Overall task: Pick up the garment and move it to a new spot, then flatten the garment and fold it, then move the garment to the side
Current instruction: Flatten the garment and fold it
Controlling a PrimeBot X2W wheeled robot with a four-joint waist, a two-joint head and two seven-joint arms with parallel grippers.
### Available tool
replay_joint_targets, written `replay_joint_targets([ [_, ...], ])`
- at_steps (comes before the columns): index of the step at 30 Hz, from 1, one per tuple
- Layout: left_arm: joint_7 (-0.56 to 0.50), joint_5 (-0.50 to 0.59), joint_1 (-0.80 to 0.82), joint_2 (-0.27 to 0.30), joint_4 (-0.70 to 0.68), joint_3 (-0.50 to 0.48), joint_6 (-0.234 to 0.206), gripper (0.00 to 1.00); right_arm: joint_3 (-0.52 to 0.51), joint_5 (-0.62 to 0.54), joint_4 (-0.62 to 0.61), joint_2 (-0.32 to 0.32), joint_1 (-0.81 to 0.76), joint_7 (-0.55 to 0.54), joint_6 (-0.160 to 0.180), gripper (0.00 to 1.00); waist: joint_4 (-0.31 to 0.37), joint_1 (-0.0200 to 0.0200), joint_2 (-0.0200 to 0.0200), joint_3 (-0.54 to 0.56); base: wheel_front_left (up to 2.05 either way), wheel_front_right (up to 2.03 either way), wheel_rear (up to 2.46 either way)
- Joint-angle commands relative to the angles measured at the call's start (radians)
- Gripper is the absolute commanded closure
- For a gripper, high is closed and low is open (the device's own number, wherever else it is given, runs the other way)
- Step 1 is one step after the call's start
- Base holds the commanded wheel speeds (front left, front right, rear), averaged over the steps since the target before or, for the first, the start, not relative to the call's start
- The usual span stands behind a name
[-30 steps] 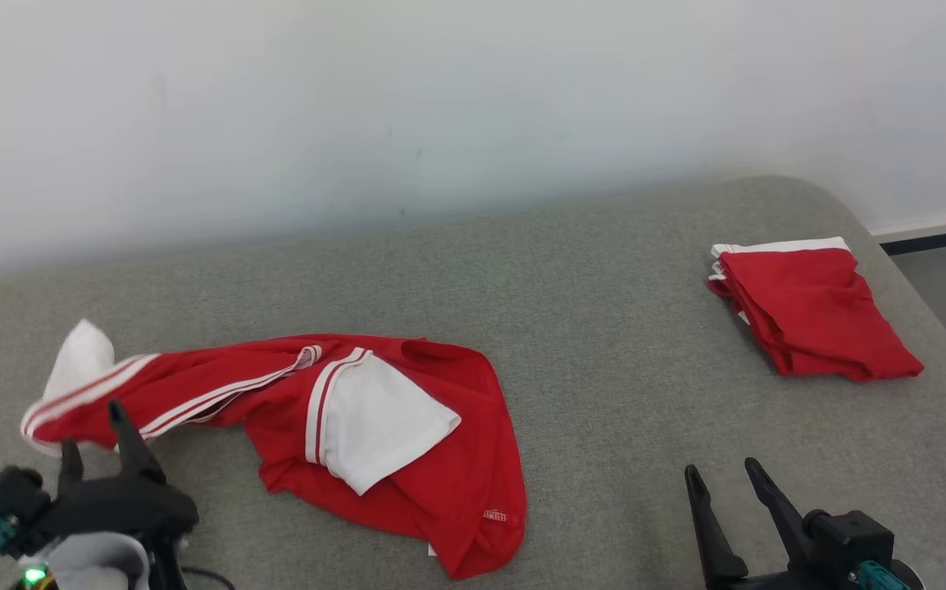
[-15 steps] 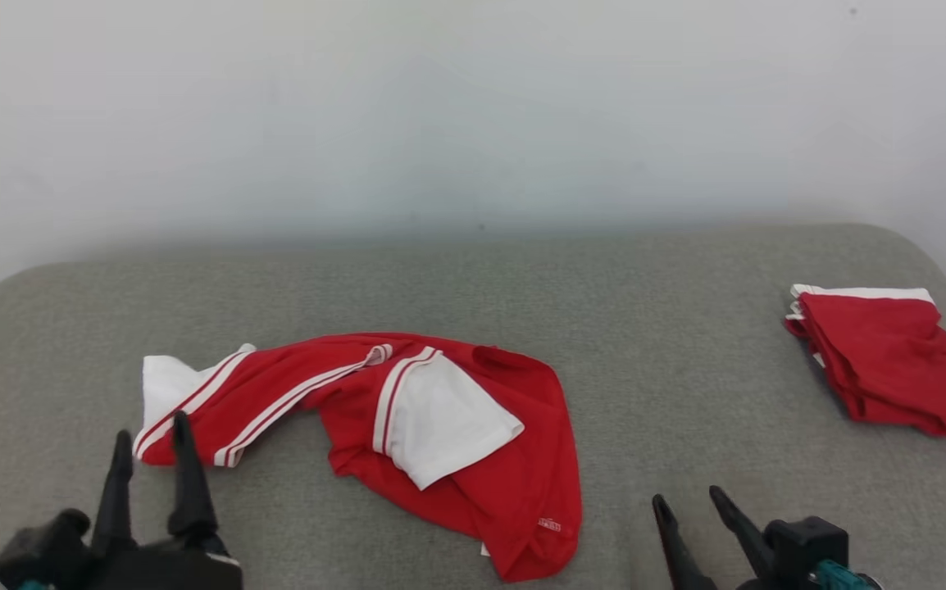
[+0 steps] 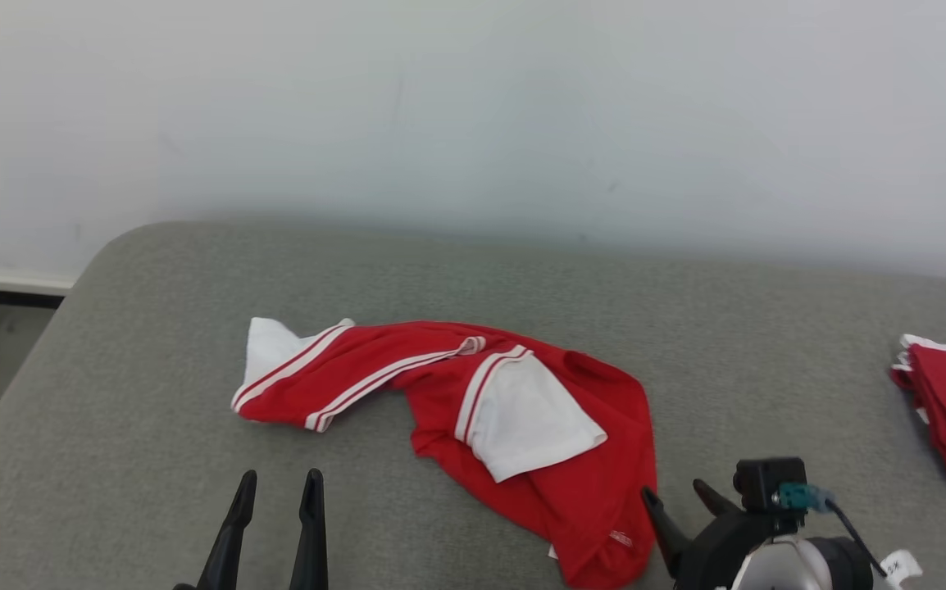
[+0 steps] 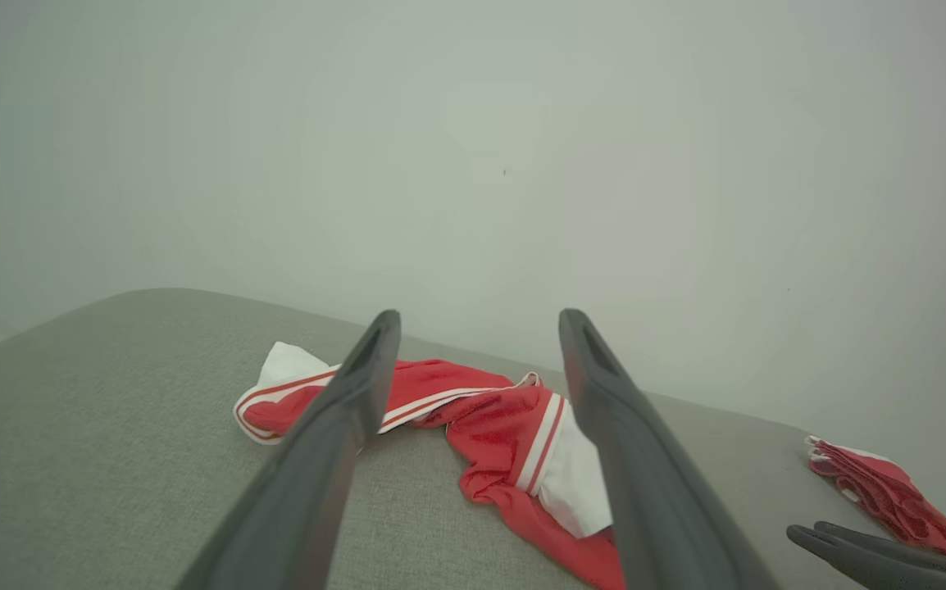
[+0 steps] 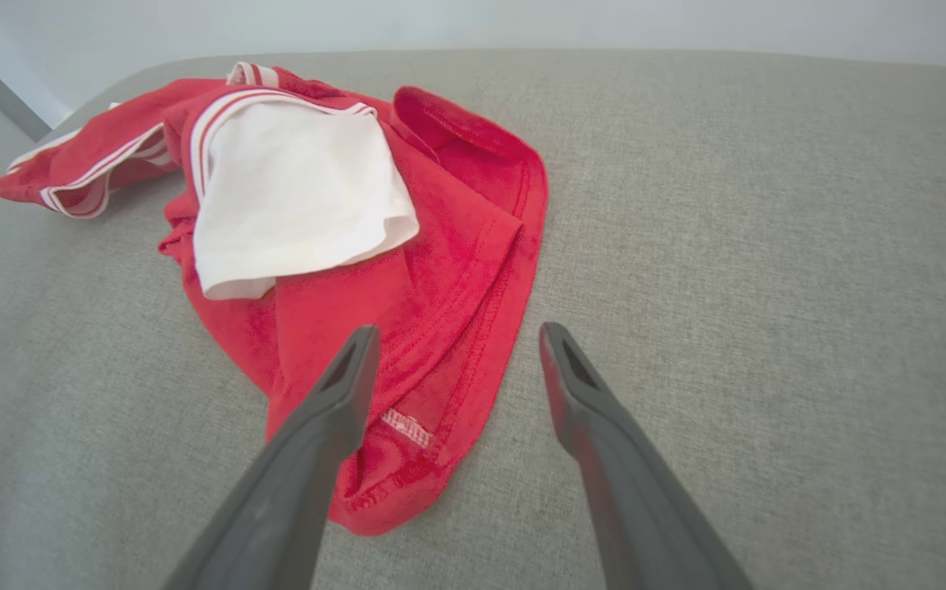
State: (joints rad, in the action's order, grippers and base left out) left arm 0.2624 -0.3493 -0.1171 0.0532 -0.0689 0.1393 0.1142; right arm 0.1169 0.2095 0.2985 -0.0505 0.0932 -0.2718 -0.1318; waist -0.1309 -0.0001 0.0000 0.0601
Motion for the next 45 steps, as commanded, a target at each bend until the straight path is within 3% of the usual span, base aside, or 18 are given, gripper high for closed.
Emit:
replay_joint_targets([
  [1, 0.003, -0.003, -0.015, -0.001, 0.000, 0.006, -0.003, 0.00, -0.015, 0.002, 0.027, 0.000, 0.034, -0.017, 0.002, 0.00, -0.061, 0.0001, 0.0000, -0.004, 0.00, 0.00, 0.00],
  [13, -0.007, -0.012, -0.010, 0.005, 0.006, 0.036, -0.006, 0.00, -0.138, -0.034, 0.339, 0.000, 0.229, -0.071, 0.002, 0.00, -0.165, 0.0001, 0.0000, -0.036, 0.00, 0.00, 0.00],
  [24, -0.009, -0.021, 0.025, 0.013, 0.020, 0.077, 0.002, 0.00, -0.212, -0.126, 0.509, -0.001, 0.349, -0.013, 0.002, 0.00, -0.207, 0.0001, 0.0000, -0.087, 0.00, 0.00, 0.00],
  [26, -0.006, -0.026, 0.032, 0.016, 0.026, 0.082, 0.006, 0.00, -0.218, -0.134, 0.532, 0.000, 0.366, -0.002, 0.002, 0.09, -0.211, 0.0001, 0.0000, -0.094, 0.00, 0.00, 0.00],
  [27, -0.006, -0.026, 0.032, 0.016, 0.026, 0.082, 0.006, 0.00, -0.218, -0.134, 0.532, 0.000, 0.366, -0.002, 0.002, 0.09, -0.211, 0.0001, 0.0000, -0.094, 0.00, 0.00, 0.00],
  [29, -0.005, -0.033, 0.039, 0.021, 0.031, 0.087, 0.008, 0.00, -0.225, -0.145, 0.551, 0.000, 0.381, 0.011, 0.002, 0.52, -0.213, 0.0001, 0.0000, -0.100, 0.00, 0.00, 0.00],
  [30, -0.004, -0.035, 0.041, 0.022, 0.034, 0.089, 0.010, 0.00, -0.229, -0.149, 0.558, 0.000, 0.388, 0.020, 0.002, 0.57, -0.214, 0.0001, 0.0000, -0.102, 0.00, 0.00, 0.00],
  [33, -0.001, -0.039, 0.039, 0.025, 0.039, 0.092, 0.007, 0.00, -0.248, -0.179, 0.569, 0.000, 0.400, 0.050, 0.002, 0.84, -0.212, 0.0001, 0.0000, -0.103, 0.00, 0.00, 0.00],
  [37, 0.000, -0.041, 0.023, 0.025, 0.038, 0.085, 0.004, 0.00, -0.272, -0.203, 0.573, 0.000, 0.401, 0.083, 0.002, 0.99, -0.200, 0.0001, 0.0000, -0.092, 0.00, 0.00, 0.00],
  [45, 0.000, -0.038, 0.029, 0.017, 0.044, 0.093, -0.018, 0.00, -0.360, -0.274, 0.468, -0.036, 0.393, 0.120, 0.002, 1.00, -0.169, 0.0001, 0.0000, -0.063, 0.00, 0.00, 0.00],
])
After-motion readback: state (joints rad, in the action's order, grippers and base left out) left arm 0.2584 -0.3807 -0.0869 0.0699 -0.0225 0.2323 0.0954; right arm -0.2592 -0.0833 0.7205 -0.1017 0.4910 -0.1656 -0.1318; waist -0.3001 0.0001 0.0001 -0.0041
